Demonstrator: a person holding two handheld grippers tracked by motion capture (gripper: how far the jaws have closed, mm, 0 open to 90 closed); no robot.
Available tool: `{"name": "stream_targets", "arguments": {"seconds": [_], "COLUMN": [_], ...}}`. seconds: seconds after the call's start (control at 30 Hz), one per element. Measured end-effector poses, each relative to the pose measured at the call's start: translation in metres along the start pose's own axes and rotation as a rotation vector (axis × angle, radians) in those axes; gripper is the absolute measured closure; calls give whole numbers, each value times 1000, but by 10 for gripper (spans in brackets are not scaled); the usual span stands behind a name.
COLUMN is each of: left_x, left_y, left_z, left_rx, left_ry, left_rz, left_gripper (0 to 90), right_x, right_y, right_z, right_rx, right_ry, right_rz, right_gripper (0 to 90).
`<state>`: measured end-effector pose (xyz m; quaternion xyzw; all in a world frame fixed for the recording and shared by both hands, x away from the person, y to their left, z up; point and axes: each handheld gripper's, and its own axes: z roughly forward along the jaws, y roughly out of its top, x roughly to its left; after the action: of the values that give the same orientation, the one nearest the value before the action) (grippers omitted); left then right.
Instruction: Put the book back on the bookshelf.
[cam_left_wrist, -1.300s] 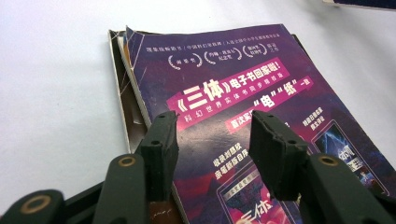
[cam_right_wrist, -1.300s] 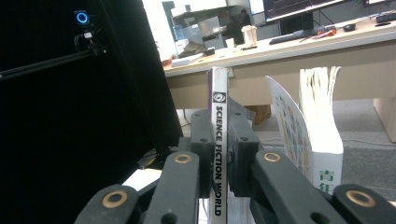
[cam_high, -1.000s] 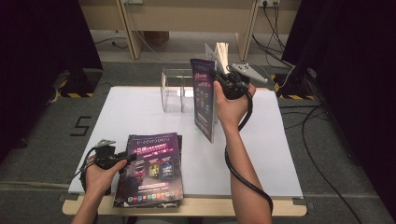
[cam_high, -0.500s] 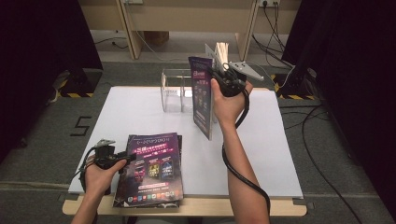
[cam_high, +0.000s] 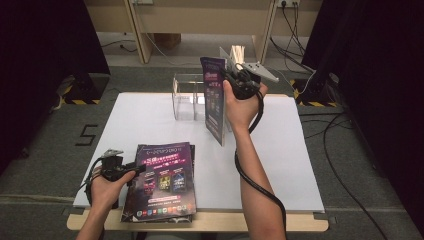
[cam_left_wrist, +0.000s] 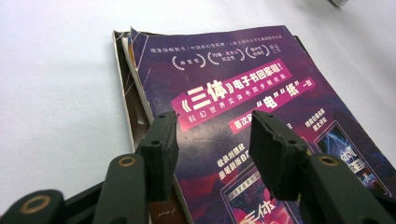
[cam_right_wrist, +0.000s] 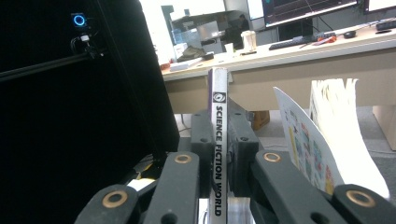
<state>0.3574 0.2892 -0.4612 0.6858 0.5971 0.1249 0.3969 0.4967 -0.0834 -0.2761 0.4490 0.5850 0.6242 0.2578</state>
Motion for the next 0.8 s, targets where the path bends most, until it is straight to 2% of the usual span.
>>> {"name": "stream_targets", "arguments": {"seconds": [0.33, 0.8], "left_x": [1, 1], "left_y": [0, 0], "left_z": [-1, 0], "left_rx": [-8, -5], "left_ry": [-2, -3], "left_rz": [-5, -6], "left_gripper": [509, 509], "right_x": [4, 2], "right_y": [1, 3], "right_z": [11, 27], "right_rx": [-4, -31], "right_ry": [-5, -30], "right_rz": [-14, -26], "right_gripper": [837, 837]}}
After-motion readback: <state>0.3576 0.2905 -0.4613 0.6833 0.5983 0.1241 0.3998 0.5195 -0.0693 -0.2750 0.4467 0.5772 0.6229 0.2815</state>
